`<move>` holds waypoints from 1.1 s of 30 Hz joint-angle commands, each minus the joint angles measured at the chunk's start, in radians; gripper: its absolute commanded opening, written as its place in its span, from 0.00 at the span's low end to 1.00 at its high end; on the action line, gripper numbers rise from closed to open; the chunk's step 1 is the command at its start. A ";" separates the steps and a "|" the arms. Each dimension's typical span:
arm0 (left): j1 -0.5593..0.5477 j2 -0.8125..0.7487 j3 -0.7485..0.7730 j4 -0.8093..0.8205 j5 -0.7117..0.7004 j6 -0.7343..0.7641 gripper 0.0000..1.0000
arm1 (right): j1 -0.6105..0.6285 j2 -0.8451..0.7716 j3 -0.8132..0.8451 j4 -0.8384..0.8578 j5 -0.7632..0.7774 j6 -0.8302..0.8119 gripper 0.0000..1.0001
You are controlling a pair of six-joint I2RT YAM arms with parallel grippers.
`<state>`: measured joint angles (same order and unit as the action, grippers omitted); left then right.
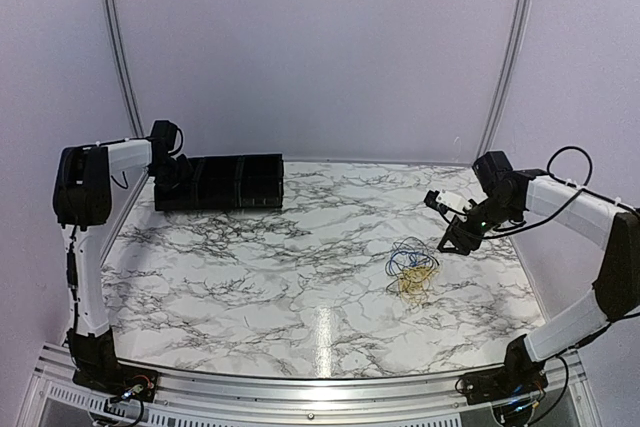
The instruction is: Untangle the cables
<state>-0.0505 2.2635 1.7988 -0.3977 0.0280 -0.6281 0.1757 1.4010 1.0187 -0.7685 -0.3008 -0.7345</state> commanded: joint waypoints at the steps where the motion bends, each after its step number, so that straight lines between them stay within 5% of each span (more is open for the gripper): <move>1: -0.003 -0.130 -0.022 -0.001 -0.021 0.009 0.31 | -0.002 0.006 0.037 0.013 0.011 -0.002 0.60; 7: -0.006 -0.323 -0.135 -0.053 -0.082 0.036 0.51 | -0.010 0.061 0.076 0.040 0.006 0.008 0.60; 16: -0.139 -0.565 -0.306 -0.089 -0.171 0.144 0.56 | 0.008 0.295 0.269 -0.081 -0.020 -0.073 0.59; 23: -0.331 -0.635 -0.347 -0.082 -0.154 0.182 0.55 | 0.014 0.353 0.193 -0.115 -0.005 -0.138 0.69; 29: -0.310 -0.725 -0.473 -0.107 -0.415 0.029 0.56 | 0.051 0.363 0.175 -0.108 0.003 -0.135 0.69; 33: -0.208 -0.720 -0.508 -0.109 -0.438 0.031 0.57 | 0.070 0.361 0.216 -0.147 -0.004 -0.125 0.69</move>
<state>-0.3462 1.5589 1.3144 -0.4774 -0.3023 -0.5640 0.2245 1.7630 1.1793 -0.8700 -0.2970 -0.8600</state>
